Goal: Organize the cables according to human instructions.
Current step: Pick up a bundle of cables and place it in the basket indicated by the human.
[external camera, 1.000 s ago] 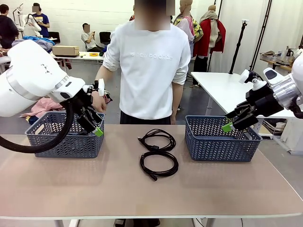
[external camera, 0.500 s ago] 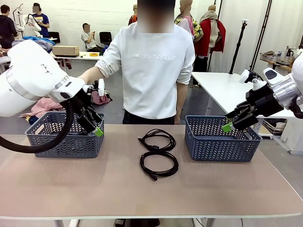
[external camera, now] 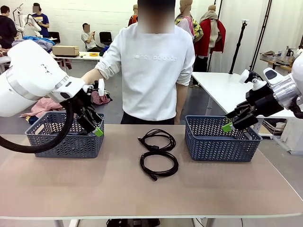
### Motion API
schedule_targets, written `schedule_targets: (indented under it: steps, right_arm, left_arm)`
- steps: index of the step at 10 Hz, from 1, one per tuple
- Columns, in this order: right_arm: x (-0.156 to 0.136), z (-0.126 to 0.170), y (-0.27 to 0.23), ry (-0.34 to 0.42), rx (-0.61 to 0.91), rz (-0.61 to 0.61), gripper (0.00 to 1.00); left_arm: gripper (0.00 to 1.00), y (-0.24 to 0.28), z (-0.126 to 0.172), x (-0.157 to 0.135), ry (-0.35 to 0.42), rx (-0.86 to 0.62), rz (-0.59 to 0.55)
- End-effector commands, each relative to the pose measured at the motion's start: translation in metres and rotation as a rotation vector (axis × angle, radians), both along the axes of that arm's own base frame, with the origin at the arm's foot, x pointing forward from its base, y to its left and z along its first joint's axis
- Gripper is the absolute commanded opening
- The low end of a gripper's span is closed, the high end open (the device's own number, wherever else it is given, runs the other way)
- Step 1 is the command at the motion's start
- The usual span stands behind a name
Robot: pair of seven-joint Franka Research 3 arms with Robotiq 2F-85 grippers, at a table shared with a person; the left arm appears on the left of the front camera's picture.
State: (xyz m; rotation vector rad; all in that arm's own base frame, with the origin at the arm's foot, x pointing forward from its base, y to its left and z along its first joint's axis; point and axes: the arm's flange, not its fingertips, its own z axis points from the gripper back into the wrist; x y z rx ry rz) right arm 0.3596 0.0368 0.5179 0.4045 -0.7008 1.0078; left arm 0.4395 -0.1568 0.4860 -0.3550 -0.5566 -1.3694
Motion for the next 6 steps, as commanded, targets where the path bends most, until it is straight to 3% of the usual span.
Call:
schedule_targets:
  steps: [1, 6]
  right_arm:
    - [0.0027, -0.0003, 0.0000, -0.017, 0.028, 0.024, 1.00]
    - [0.0027, -0.0003, 0.0000, -0.017, 0.028, 0.024, 1.00]
  left_arm:
    - [1.00, 0.0016, 0.0011, 0.0010, 0.002, -0.002, 0.009]
    - [1.00, 0.0016, 0.0011, 0.0010, 0.002, -0.002, 0.009]
